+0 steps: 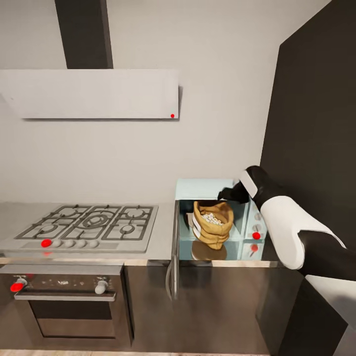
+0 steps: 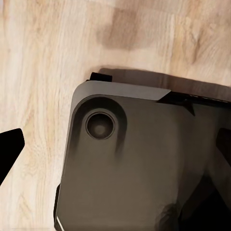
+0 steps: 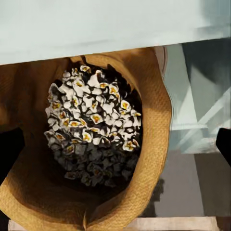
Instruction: In the kitchen, take the popcorn bag from the countertop, put it into the microwave, and heat it until the popcorn is cooked so the cooked popcorn ends up inside the bag.
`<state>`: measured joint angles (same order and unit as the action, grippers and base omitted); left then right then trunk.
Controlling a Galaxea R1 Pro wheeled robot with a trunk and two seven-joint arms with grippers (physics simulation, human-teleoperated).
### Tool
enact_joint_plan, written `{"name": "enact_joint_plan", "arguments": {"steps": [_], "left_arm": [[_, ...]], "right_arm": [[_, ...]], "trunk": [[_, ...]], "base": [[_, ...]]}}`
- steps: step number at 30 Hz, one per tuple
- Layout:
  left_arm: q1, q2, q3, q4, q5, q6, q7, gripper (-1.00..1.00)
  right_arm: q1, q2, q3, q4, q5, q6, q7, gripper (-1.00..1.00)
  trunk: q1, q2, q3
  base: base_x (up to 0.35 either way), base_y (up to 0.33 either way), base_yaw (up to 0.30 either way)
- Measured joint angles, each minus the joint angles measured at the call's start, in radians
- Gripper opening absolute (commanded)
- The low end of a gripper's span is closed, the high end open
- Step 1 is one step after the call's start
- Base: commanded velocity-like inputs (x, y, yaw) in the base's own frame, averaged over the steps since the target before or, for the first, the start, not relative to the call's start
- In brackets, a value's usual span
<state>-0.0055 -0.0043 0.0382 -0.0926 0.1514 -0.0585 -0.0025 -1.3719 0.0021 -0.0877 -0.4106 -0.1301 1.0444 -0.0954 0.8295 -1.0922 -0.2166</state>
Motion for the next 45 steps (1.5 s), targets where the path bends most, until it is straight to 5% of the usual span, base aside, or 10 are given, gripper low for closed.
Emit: {"name": "enact_joint_plan", "arguments": {"steps": [4, 9, 13, 17, 20, 25, 29, 38, 41, 45], "left_arm": [[0.0, 0.0, 0.0, 0.0, 0.0, 0.0, 0.0, 1.0], [0.0, 0.0, 0.0, 0.0, 0.0, 0.0, 0.0, 1.0], [0.0, -0.001, 0.0, -0.001, 0.0, 0.0, 0.0, 1.0], [0.0, -0.001, 0.0, -0.001, 0.0, 0.0, 0.0, 1.0], [0.0, -0.002, 0.0, 0.0, 0.0, 0.0, 0.001, 1.0], [0.0, 0.0, 0.0, -0.002, 0.0, 0.0, 0.0, 1.0], [0.0, 0.0, 0.0, -0.002, 0.0, 0.0, 0.0, 1.0], [0.0, 0.0, 0.0, -0.002, 0.0, 0.0, 0.0, 1.0], [0.0, 0.0, 0.0, -0.001, 0.0, 0.0, 0.0, 1.0], [0.0, 0.0, 0.0, -0.001, 0.0, 0.0, 0.0, 1.0]], "right_arm": [[0.068, -0.008, 0.0, -0.013, 0.036, 0.0, 0.004, 1.0], [0.214, -0.073, -0.002, -0.188, 0.038, 0.0, 0.014, 1.0], [0.305, -0.077, 0.008, -0.471, 0.03, -0.001, 0.032, 1.0], [0.43, -0.082, 0.074, -0.792, 0.014, -0.001, 0.103, 1.0], [0.53, -0.084, 0.089, -0.906, 0.015, -0.001, 0.125, 1.0], [0.725, -0.074, 0.092, -0.915, 0.023, -0.001, 0.13, 1.0], [0.865, -0.068, 0.096, -0.883, 0.027, -0.258, 0.131, 1.0], [0.888, -0.061, 0.103, -0.75, 0.023, -0.449, 0.141, 1.0], [0.888, -0.013, 0.122, -0.712, 0.031, -0.519, 0.139, 1.0], [0.888, 0.031, 0.138, -0.696, 0.033, -0.74, 0.142, 1.0]], "trunk": [[0.0, 0.0, 0.0], [0.0, 0.0, 0.0], [0.0, 0.0, 0.0], [0.001, 0.0, 0.0], [0.001, 0.0, 0.0], [0.0, 0.0, 0.0], [0.0, 0.0, 0.0], [0.0, 0.0, 0.0], [0.0, 0.0, 0.0], [0.0, 0.0, 0.0]], "base": [[0.0, 0.0, 0.0], [-0.004, 0.0, 0.0], [-0.22, 0.0, 0.0], [-0.335, 0.0, 0.0], [-0.345, 0.0, 0.0], [-0.11, 0.0, 0.0], [-0.005, 0.0, 0.0], [0.0, 0.0, 0.0], [0.0, 0.0, 0.0], [0.0, 0.0, 0.0]]}}
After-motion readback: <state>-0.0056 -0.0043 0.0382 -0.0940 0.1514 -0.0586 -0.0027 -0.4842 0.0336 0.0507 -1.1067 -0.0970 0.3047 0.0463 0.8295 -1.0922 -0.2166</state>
